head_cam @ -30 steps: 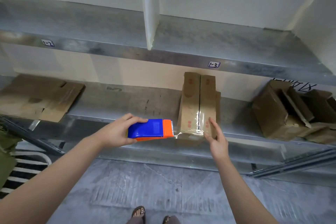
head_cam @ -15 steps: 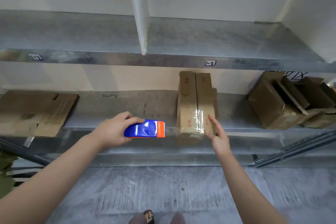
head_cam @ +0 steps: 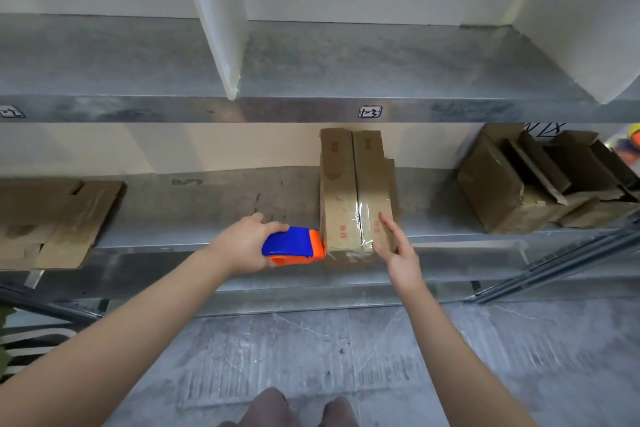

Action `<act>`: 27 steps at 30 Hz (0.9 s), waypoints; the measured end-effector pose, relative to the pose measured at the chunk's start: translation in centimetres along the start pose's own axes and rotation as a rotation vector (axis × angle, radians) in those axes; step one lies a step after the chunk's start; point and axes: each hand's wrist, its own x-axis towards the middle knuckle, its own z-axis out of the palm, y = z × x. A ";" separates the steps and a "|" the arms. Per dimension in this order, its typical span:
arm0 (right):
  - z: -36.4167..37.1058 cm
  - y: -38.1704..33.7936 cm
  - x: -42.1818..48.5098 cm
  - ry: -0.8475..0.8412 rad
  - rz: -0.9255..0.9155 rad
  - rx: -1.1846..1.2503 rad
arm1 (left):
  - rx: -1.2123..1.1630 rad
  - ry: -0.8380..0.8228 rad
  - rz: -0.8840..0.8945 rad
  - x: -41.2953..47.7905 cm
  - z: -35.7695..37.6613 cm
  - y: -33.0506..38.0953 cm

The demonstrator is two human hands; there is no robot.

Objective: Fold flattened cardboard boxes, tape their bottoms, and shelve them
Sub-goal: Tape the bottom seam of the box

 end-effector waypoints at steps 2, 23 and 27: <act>-0.1 0.1 0.0 -0.006 -0.010 0.001 | -0.056 -0.033 -0.024 0.1 0.0 -0.2; 0.6 -0.2 0.0 -0.011 -0.024 0.023 | -0.006 0.049 -0.057 3.9 1.3 -4.9; 0.8 -0.1 0.0 -0.010 -0.010 0.053 | -0.026 0.075 -0.079 5.4 1.5 -5.8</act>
